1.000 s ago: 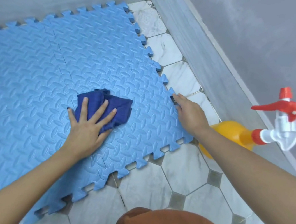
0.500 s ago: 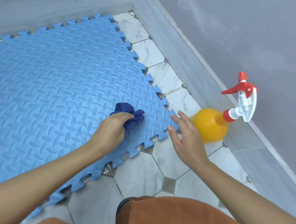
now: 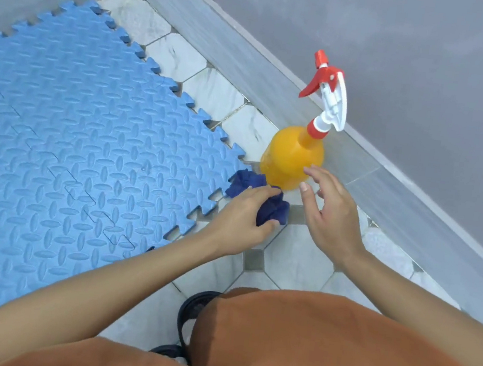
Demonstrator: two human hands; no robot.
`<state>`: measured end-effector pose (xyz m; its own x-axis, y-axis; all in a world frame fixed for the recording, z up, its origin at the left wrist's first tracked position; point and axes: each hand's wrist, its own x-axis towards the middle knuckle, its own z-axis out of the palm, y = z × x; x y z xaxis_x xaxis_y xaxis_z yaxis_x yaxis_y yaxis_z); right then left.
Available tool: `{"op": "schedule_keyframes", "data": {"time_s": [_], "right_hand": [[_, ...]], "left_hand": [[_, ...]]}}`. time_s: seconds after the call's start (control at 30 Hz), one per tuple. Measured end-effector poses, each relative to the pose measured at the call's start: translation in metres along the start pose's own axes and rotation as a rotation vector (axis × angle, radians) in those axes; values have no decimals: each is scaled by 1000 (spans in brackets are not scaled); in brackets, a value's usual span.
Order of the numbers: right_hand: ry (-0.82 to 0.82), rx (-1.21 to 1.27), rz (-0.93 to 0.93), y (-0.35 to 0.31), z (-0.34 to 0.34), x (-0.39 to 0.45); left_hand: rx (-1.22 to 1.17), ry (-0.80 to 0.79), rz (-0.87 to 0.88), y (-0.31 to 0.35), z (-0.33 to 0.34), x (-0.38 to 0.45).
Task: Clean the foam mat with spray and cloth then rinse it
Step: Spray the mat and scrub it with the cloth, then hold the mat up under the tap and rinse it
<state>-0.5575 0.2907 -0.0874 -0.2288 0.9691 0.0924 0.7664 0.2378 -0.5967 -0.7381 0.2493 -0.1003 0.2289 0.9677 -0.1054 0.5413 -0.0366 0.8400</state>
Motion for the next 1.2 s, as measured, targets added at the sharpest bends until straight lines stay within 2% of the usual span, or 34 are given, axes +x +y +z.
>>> {"op": "schedule_keyframes", "data": {"time_s": [0.07, 0.2, 0.37, 0.47, 0.53, 0.6, 0.73, 0.87, 1.0, 1.13, 1.2], "right_hand": [[11, -17, -10, 6, -4, -4], [-3, -13, -86, 3, 5, -4], [-34, 33, -271, -34, 39, 28], [-114, 19, -317, -68, 66, 65], [-236, -29, -329, -97, 90, 93], [-332, -88, -264, -102, 108, 123], [-487, -146, -205, -146, 164, 188], [-545, -198, -184, -182, 203, 236], [-612, -313, -199, -198, 223, 260], [-670, -285, -63, -194, 245, 263], [-639, -334, -34, -192, 251, 257]], "left_hand": [[33, -16, 23, -1, 4, 1], [49, 67, 66, -8, -14, 2], [120, 250, -81, -44, -72, -8], [165, 425, -180, -68, -125, -26], [211, 561, -252, -88, -165, -49], [276, 580, -303, -106, -197, -62], [491, 702, -611, -158, -279, -138], [672, 668, -1001, -206, -334, -217], [530, 713, -1243, -243, -343, -252], [183, 774, -1457, -281, -314, -274], [51, 796, -1537, -293, -299, -279]]}}
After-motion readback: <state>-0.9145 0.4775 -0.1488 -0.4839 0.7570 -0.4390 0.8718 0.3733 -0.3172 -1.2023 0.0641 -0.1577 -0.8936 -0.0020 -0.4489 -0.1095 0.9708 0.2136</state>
